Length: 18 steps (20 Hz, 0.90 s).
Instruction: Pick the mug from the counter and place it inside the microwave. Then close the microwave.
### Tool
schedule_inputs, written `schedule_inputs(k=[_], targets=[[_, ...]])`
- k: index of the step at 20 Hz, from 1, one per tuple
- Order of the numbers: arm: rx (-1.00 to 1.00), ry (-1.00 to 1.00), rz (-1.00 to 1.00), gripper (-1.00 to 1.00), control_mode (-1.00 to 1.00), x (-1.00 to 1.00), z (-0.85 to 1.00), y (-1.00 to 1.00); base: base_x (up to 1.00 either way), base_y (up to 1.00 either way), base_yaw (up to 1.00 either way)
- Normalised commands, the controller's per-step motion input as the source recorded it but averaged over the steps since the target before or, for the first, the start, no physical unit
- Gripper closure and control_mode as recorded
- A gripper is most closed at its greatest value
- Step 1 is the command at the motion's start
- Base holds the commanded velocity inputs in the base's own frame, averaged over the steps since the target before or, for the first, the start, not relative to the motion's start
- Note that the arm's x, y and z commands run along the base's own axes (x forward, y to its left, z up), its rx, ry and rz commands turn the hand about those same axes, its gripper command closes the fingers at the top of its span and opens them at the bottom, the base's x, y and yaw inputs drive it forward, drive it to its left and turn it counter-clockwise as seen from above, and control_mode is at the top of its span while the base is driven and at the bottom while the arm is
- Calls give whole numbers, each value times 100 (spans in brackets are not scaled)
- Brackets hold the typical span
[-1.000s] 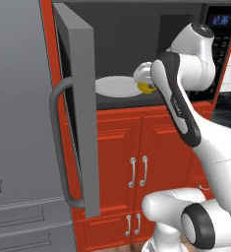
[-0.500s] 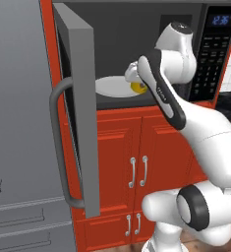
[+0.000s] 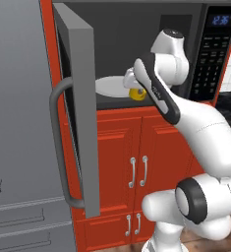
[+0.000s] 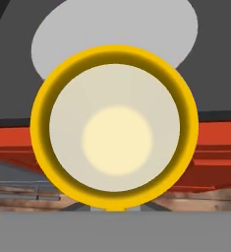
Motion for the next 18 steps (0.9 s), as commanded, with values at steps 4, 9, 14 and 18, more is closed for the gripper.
schedule_inputs(k=[4, 9, 14, 18], targets=[[-6, 11, 0, 100, -100, 29, 8, 1, 0, 0, 0], [-9, 10, 1, 100, -100, 25, 7, 6, 0, 0, 0], [-1, 7, 2, 100, -100, 44, -1, 5, 0, 0, 0], [0, 0, 1, 100, -100, 61, -8, 0, 0, 0, 0]])
